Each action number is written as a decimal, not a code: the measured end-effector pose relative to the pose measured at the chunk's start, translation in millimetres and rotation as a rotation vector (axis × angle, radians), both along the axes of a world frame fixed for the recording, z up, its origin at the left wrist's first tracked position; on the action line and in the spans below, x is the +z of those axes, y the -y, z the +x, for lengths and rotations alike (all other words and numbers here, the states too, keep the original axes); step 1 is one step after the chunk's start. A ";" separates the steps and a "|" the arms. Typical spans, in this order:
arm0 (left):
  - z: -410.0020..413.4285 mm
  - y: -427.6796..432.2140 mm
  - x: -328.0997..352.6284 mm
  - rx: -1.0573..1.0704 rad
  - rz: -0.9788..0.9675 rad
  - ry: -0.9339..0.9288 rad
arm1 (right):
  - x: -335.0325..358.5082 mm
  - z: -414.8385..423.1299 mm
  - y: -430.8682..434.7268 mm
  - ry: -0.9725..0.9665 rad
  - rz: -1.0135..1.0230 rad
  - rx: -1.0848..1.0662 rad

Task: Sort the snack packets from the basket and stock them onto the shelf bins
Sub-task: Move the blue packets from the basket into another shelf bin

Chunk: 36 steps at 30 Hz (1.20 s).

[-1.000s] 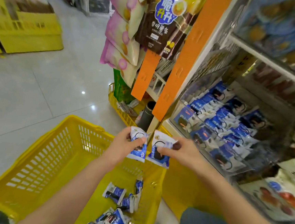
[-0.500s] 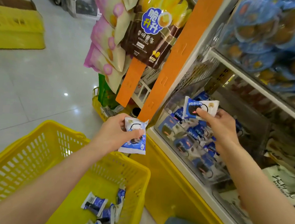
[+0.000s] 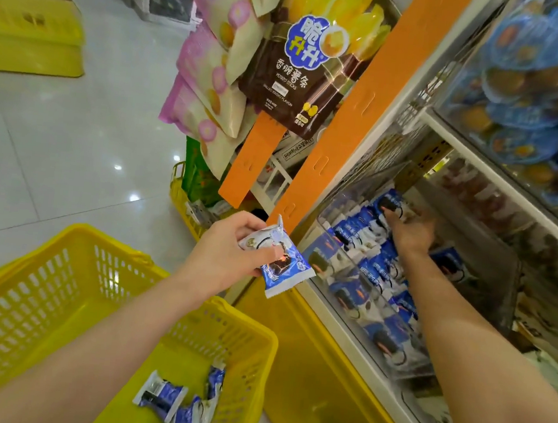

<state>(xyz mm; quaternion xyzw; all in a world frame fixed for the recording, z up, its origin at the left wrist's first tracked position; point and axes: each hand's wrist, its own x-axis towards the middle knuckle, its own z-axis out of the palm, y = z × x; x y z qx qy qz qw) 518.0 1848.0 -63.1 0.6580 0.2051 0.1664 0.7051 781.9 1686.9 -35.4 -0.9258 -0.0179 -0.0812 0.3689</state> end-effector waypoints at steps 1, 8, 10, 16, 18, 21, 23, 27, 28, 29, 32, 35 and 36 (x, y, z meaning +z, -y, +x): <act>0.9 0.7 -0.4 -0.003 -0.010 0.005 | 0.8 3.5 0.2 0.002 -0.026 0.016; 2.6 7.2 -2.0 -0.014 -0.088 0.010 | 16.8 13.2 4.6 -0.011 -0.458 0.149; 1.4 8.5 -2.0 -0.013 -0.118 0.008 | 21.6 -2.0 5.3 0.017 -0.564 0.155; -2.1 16.6 2.3 -0.007 -0.124 0.007 | 35.5 -110.0 10.5 0.230 -0.096 0.544; -2.7 20.7 6.2 -0.050 -0.115 0.034 | 36.7 -144.2 12.3 0.095 -0.018 0.699; 0.8 30.1 15.1 -0.114 -0.094 0.103 | 34.0 -174.4 17.1 -0.080 0.040 0.854; 8.0 37.7 22.6 -0.134 -0.018 0.129 | 33.1 -179.3 20.8 -0.159 0.084 0.871; 31.9 50.5 34.6 -0.162 0.225 0.187 | 43.3 -159.8 31.3 -0.258 0.202 0.709; 39.2 52.4 36.8 -0.150 0.316 0.199 | 45.6 -151.7 35.2 -0.278 0.212 0.672; 46.2 53.9 38.5 -0.137 0.430 0.198 | 47.7 -143.6 39.2 -0.291 0.217 0.633; 64.9 53.4 34.9 -0.179 0.842 0.130 | 51.7 -113.4 47.2 -0.219 0.196 0.509; 74.8 50.8 20.7 -0.282 1.228 0.080 | 52.3 -77.0 48.3 -0.066 0.062 0.349; 75.6 50.4 16.6 -0.288 1.276 0.081 | 51.4 -64.9 47.7 -0.044 0.020 0.302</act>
